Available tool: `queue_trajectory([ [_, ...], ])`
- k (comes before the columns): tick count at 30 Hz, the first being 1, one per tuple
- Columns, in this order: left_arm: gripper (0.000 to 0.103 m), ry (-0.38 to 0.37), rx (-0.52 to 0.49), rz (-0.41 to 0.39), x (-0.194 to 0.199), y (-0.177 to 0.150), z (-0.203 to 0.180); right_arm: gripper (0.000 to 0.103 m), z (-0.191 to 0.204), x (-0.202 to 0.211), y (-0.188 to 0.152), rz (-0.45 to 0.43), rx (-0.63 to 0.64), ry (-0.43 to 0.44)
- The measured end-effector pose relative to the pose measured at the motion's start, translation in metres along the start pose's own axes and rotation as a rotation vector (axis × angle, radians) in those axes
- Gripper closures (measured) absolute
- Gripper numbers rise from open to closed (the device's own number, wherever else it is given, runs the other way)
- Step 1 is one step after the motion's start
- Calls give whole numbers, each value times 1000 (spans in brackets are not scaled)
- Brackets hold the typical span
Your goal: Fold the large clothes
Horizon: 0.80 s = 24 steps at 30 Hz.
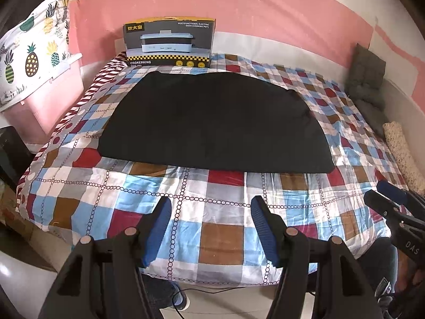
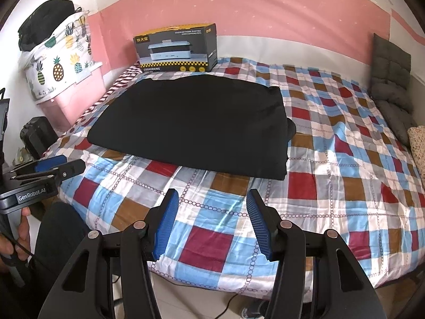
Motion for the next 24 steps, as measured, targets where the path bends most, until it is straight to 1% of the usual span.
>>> queue_trajectory([
  [10, 39, 10, -4, 2, 0, 0, 1, 49, 4, -2, -1, 9, 4, 3],
  [18, 39, -21, 17, -1, 3, 0, 3, 49, 6, -2, -2, 9, 11, 8],
  [21, 39, 15, -9, -6, 4, 1, 2, 49, 7, -2, -2, 10, 12, 9],
  [24, 39, 4, -6, -9, 5, 2, 1, 49, 7, -3, -2, 10, 12, 9],
])
Point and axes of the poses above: each gripper's, at about its wrist camera, not at the fingertips, and x roughly against the way its jaws point, z to its left, y to its top, the point moved 4 cm from there along -x, roughly the way its jaws point, and after that the axes turned 15 degrees about -z, right-handed, at the moved point
